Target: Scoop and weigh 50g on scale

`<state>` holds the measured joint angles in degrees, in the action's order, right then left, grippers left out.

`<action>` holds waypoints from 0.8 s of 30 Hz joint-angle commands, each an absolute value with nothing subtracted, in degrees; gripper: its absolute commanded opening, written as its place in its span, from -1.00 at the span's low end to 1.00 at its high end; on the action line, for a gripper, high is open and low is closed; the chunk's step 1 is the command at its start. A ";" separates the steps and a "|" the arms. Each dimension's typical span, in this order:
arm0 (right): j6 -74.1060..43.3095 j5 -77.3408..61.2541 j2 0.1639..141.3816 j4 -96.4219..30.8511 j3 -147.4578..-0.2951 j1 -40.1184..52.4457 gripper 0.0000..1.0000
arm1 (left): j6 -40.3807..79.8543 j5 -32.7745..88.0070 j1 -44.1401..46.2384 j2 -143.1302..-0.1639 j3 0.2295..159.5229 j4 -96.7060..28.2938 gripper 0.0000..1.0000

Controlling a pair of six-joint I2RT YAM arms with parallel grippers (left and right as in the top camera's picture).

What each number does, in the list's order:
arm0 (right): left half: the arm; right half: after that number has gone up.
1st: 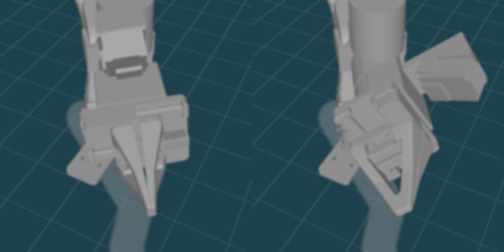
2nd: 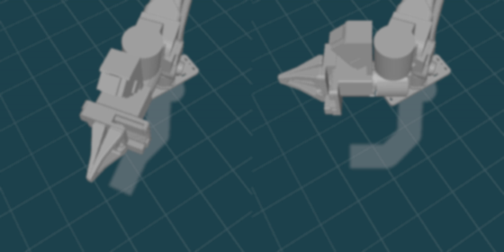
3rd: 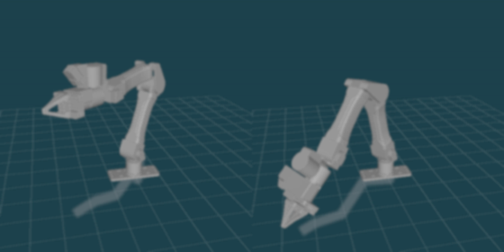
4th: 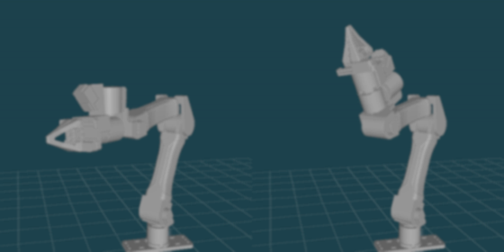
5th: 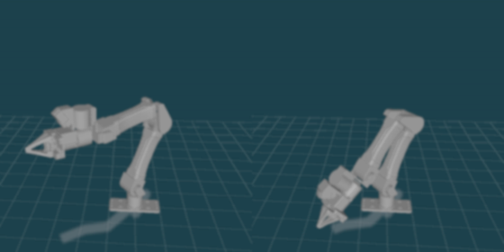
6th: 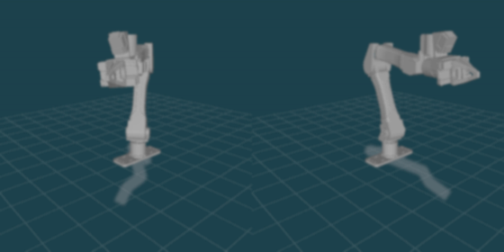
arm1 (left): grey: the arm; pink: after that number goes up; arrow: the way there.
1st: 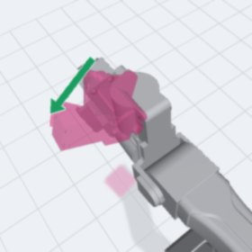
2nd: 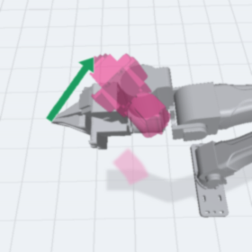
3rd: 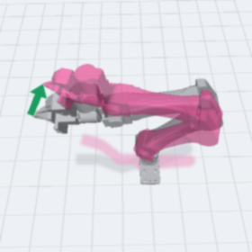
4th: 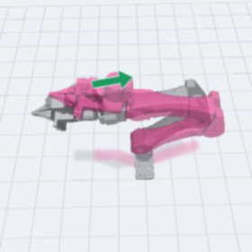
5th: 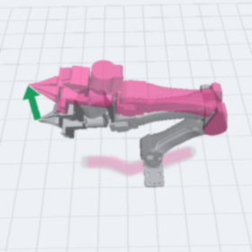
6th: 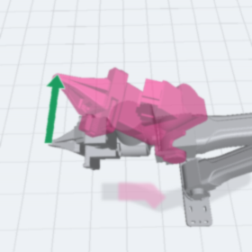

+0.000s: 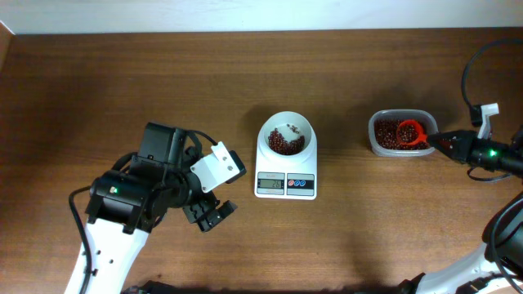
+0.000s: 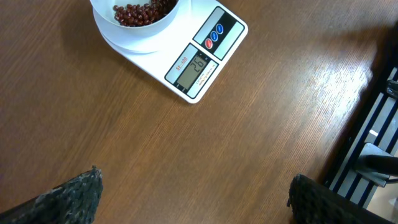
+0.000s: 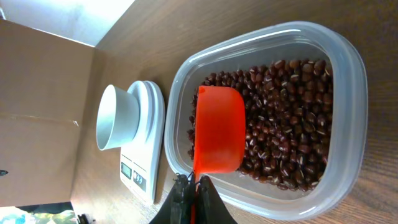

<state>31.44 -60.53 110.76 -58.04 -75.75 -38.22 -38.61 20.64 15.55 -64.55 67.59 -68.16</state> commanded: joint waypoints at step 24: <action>23.68 -82.78 110.91 -63.26 -75.33 -21.91 -0.92 | -38.87 21.65 15.22 -64.16 67.48 -68.23 0.98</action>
